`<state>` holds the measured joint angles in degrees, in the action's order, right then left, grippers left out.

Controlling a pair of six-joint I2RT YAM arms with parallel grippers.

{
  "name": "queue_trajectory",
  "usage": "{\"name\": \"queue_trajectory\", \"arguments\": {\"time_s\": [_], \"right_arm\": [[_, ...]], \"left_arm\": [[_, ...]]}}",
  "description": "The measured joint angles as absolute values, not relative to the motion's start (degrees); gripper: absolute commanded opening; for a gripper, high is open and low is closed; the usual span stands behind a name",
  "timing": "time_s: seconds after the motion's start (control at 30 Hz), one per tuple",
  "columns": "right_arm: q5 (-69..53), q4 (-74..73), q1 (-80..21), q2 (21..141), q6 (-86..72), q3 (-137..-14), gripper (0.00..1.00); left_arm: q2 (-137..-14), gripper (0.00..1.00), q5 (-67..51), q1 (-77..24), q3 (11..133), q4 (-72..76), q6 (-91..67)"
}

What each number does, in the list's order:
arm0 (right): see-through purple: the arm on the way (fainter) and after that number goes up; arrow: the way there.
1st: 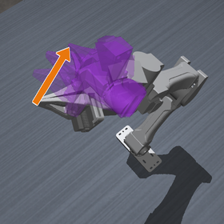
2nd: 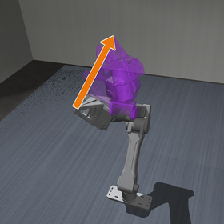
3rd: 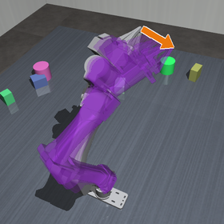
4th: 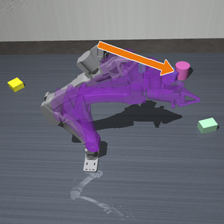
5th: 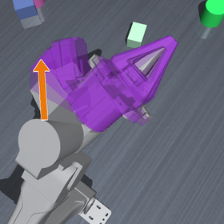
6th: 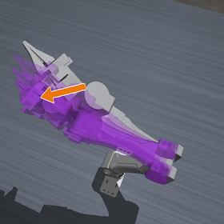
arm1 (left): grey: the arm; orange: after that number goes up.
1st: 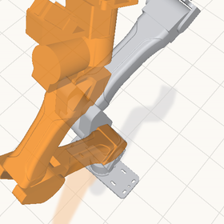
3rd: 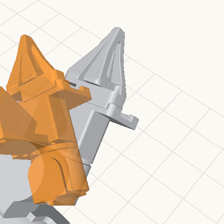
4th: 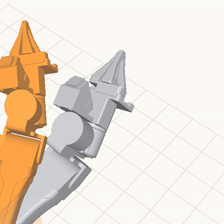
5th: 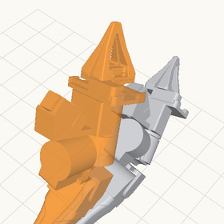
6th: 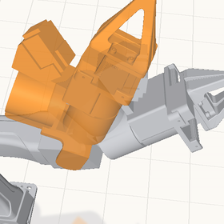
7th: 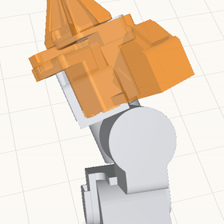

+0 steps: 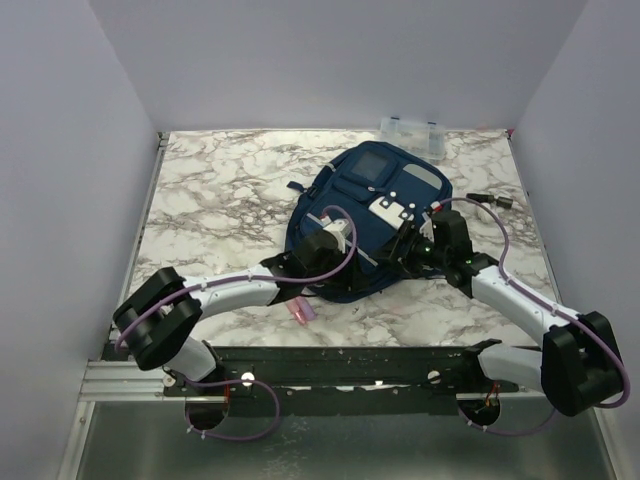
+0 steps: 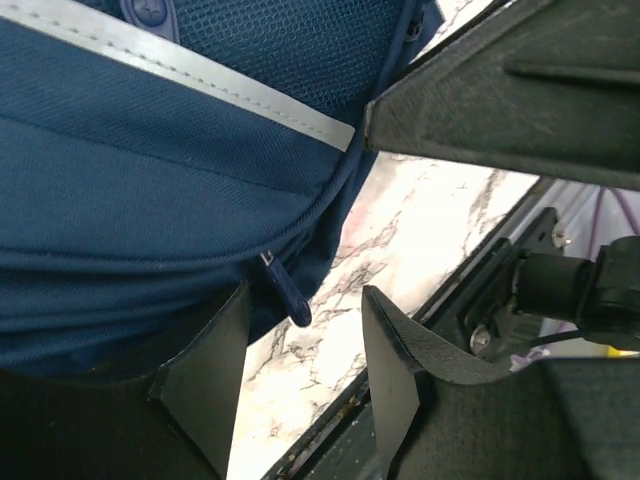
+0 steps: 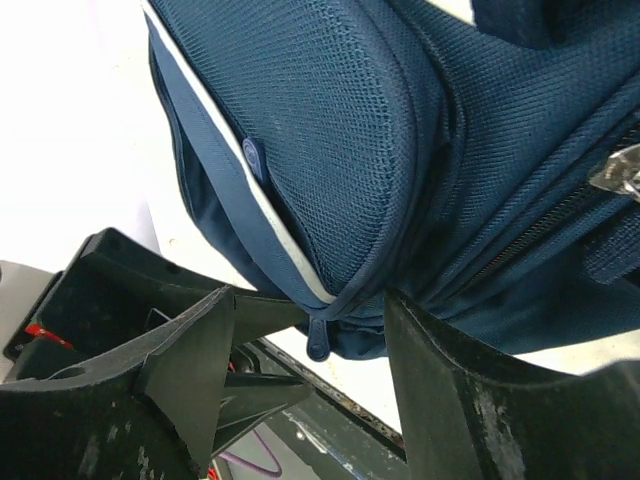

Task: Pack the student bag
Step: Unzip the student bag at the center of the board.

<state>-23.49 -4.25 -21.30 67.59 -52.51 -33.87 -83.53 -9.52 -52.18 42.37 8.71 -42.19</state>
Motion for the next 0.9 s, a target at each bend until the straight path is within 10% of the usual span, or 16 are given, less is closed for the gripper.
{"name": "queue_trajectory", "arguments": {"time_s": [0.17,0.47,0.9], "right_arm": [[-25.0,-1.7,-21.3,68.3,-53.5,-33.3,0.58],[-27.0,2.3,-21.3,69.4,-55.9,-30.5,0.56],[-30.6,8.2,-21.3,67.2,-59.9,-23.1,0.56]], "left_arm": [[-87.7,0.43,-6.9,-53.4,47.2,3.9,-39.2],[-92.8,0.0,-4.7,-53.6,50.4,0.5,-37.2],[-89.0,0.0,-3.8,-53.9,49.1,-1.2,-36.8]]}}
